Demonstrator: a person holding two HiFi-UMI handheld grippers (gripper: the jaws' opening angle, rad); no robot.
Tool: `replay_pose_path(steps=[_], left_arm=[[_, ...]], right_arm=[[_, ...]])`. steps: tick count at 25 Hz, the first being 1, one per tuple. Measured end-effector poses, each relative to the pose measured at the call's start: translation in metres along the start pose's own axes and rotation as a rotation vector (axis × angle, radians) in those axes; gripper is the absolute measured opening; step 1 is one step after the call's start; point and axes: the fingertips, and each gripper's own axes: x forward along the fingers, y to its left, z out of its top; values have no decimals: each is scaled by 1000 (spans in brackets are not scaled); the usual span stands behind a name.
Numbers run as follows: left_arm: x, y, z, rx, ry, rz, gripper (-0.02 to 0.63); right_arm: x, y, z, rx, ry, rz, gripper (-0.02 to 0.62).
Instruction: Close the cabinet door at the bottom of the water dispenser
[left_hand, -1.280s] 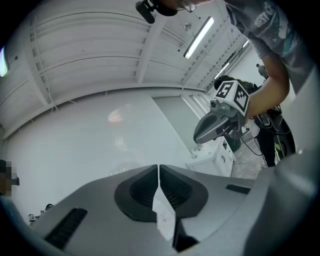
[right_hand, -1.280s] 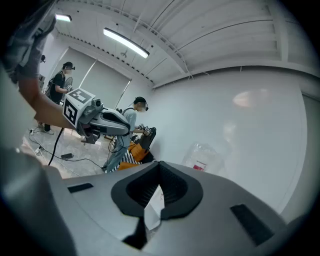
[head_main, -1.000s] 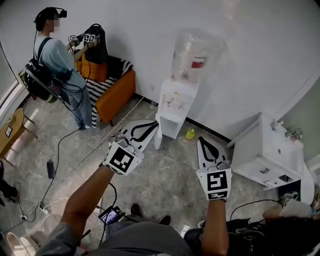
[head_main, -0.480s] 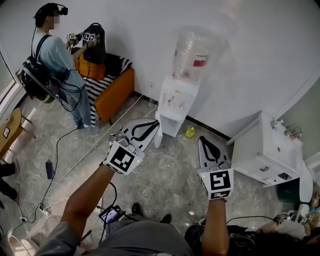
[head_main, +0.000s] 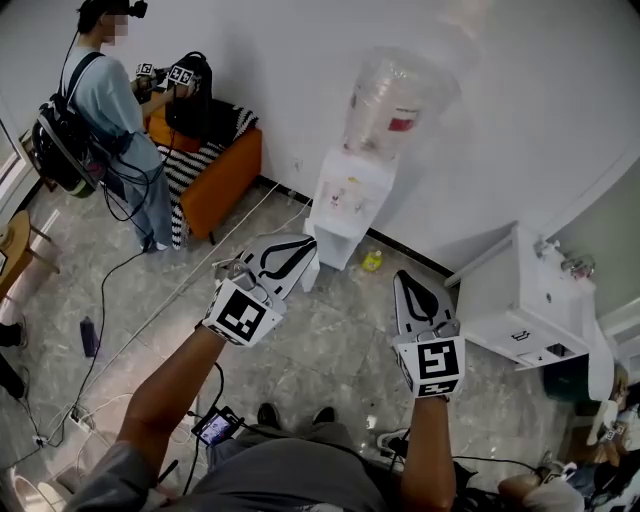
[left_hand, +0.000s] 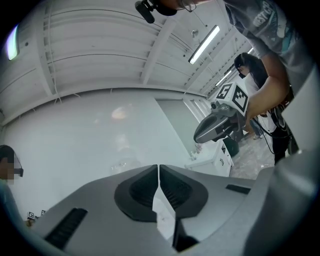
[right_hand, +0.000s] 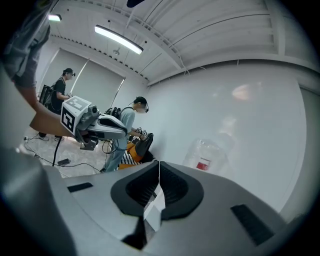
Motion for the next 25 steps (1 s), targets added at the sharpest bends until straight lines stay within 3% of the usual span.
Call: replay_pose_path(steps=[13, 25], left_arm=[[67, 20, -51, -8, 95, -16, 26], [157, 48, -76, 0, 161, 40, 26]], right_arm=[[72, -52, -38, 62, -11, 41, 31], [141, -126, -59, 91, -43, 111, 31]])
